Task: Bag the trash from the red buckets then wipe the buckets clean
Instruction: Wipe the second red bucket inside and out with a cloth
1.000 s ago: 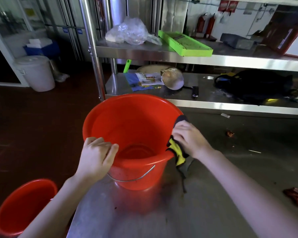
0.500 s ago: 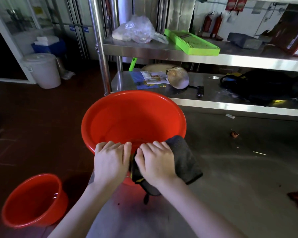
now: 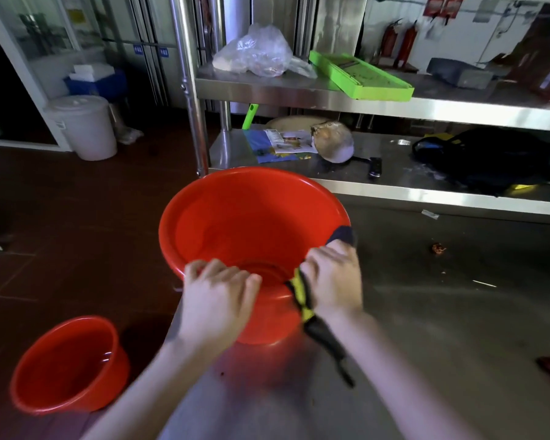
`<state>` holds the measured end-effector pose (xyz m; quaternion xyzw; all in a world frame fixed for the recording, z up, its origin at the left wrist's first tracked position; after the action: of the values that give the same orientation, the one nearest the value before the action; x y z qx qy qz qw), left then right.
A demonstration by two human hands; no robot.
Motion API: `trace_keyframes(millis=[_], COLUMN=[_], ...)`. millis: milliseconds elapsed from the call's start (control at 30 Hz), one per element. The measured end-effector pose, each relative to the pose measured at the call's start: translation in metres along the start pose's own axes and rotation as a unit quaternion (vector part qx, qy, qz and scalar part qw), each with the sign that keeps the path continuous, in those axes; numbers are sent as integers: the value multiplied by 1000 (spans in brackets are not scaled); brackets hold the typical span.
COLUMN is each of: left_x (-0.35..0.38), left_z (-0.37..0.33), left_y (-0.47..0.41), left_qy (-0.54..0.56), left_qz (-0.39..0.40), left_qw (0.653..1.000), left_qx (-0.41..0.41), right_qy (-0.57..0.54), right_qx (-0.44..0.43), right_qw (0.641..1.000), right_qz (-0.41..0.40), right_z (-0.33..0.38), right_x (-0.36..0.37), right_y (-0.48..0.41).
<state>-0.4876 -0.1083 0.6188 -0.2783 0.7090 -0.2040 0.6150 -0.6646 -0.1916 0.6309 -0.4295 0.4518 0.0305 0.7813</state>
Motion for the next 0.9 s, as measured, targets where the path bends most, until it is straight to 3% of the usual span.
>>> trace_keyframes(millis=[133,267,433,533,667,800,900], left_x=[5,-2,1,3,5,1,-2], left_z=[-18,13,49,49,43,50,55], left_y=[10,0,-14,-20,-19,-11,-8], left_qy=[36,77,128,127,113,109,110], left_qz=[-44,-35,28,8,-20,-1,18], left_qw=[997,996,991,991,992,993,991], left_qx=[-50,-32,-28,-39,-60,-55,-72], right_qy=[11,-12,-45,-29,43,26,5], right_qx=[-49,-172,-114,-62,-24,-75,-123], right_qw=[999,983,974,987,997,995,986], right_qz=[-17,61,193,145,61,53,108], right_z=[48,8,-69,-57,11,72,48], right_x=[10,-6,-25,-17,-4,10,0], right_y=[19,5,-33,-30,3,12,-1])
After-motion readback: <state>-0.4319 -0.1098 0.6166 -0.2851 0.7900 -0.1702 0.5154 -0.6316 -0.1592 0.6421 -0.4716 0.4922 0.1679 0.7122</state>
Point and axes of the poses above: each hand's wrist, its own y-axis away from the middle knuckle, its own x-axis out of the palm, z = x × y, the point moved 2 cm from there along -y, towards the middle knuckle, and after that the axes turned 9 degrees about -x, right-handed, at the moved point
